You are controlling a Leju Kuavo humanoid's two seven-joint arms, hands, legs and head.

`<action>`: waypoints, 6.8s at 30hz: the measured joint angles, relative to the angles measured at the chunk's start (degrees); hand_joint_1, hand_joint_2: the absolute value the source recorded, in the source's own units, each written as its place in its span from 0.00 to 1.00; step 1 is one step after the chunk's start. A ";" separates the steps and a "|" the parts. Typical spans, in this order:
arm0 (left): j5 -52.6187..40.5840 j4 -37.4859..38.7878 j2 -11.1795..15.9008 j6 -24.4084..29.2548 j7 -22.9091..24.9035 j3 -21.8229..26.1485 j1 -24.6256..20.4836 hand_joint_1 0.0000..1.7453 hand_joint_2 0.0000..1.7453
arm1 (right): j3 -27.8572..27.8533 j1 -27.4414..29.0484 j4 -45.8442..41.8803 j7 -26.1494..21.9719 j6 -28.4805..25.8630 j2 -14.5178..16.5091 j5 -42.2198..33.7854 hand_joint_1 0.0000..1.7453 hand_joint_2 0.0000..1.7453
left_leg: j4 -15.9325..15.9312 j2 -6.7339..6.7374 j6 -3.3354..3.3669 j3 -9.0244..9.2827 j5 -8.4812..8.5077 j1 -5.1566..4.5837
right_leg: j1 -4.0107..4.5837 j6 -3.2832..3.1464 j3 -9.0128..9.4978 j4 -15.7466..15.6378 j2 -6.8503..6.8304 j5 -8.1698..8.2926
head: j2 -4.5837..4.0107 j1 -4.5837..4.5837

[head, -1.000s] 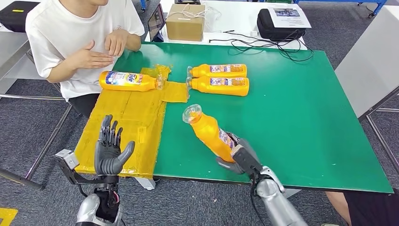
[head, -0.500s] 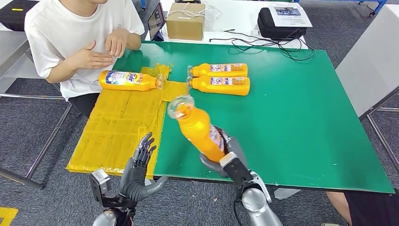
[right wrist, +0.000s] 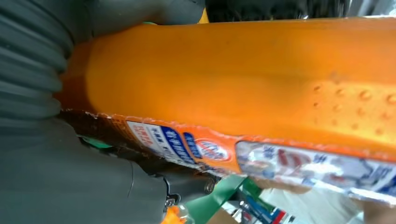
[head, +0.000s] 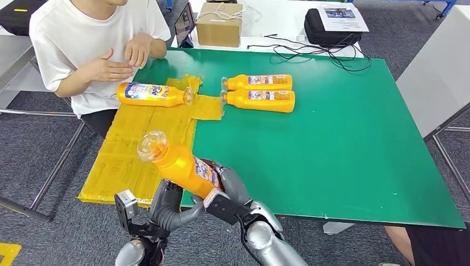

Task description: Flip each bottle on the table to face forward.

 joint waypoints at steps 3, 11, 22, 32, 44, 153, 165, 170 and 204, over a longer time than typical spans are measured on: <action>0.34 0.45 0.01 0.01 0.26 0.13 -0.35 0.00 1.00 | 2.01 -0.75 2.07 -0.36 -0.35 0.41 0.89 1.00 1.00 | 0.00 0.00 0.00 0.00 0.00 0.00 | 0.00 0.00 -0.01 0.00 -0.01 0.00 | 0.00 0.00; 2.82 1.64 0.02 -0.89 0.39 1.33 -0.88 1.00 1.00 | 4.91 -2.97 5.47 -0.28 -0.28 1.11 0.98 1.00 1.00 | 0.00 0.01 0.00 -0.01 0.00 0.00 | 0.00 0.00 -0.05 0.00 0.00 0.00 | 0.00 -0.01; 2.87 2.34 0.07 -1.41 -0.59 2.41 -1.12 1.00 1.00 | 6.87 -4.81 7.73 -0.33 -0.20 1.16 0.90 0.06 0.75 | 0.01 0.00 0.00 -0.01 0.00 0.00 | 0.00 0.00 -0.05 0.00 0.00 0.00 | 0.00 -0.01; 6.73 2.00 0.32 -6.45 -1.99 3.48 -1.32 1.00 1.00 | 7.80 -3.58 6.45 -2.85 -2.69 0.94 0.25 0.00 0.00 | 0.01 0.02 0.00 -0.01 0.00 0.00 | 0.00 0.00 -0.09 0.00 0.01 0.00 | 0.00 -0.01; -7.76 -0.67 0.64 8.72 0.71 1.78 -3.64 1.00 1.00 | 7.27 1.44 0.40 -4.04 -6.58 -0.60 0.15 0.00 0.00 | 0.01 -0.01 0.00 -0.04 0.00 -0.01 | 0.00 0.00 -0.09 -0.01 -0.01 0.00 | 0.00 -0.01; 0.91 -11.52 3.44 21.64 -1.26 17.58 -9.89 0.00 1.00 | -0.91 7.20 -9.34 17.80 -20.31 -21.39 39.57 0.00 1.00 | 0.02 0.01 -0.07 -0.13 0.11 -0.14 | -0.14 -0.14 -0.18 0.03 0.00 0.13 | 0.00 0.01; 1.19 -18.22 2.44 21.68 -2.20 19.71 -4.35 0.00 1.00 | -5.64 8.20 -13.99 21.65 -17.43 -27.48 41.33 0.00 1.00 | 0.00 -0.01 -0.07 -0.12 0.12 -0.08 | -0.07 -0.14 -0.15 0.05 0.01 0.13 | 0.00 -0.01; 0.99 -18.67 2.14 21.40 -2.11 19.97 -3.88 0.00 1.00 | -6.04 5.23 -12.38 22.55 -13.16 -27.40 39.76 0.00 1.00 | 0.01 -0.01 -0.06 -0.13 0.13 -0.09 | -0.08 -0.14 -0.15 0.05 0.01 0.13 | 0.00 -0.01; -1.83 -9.68 2.78 22.23 0.09 16.55 -10.05 0.00 1.00 | -0.56 -22.26 26.74 20.43 1.97 -15.07 27.74 0.14 1.00 | 0.01 0.09 0.05 0.17 0.28 -0.08 | -0.07 -0.10 0.10 0.05 0.02 0.23 | 0.00 -0.01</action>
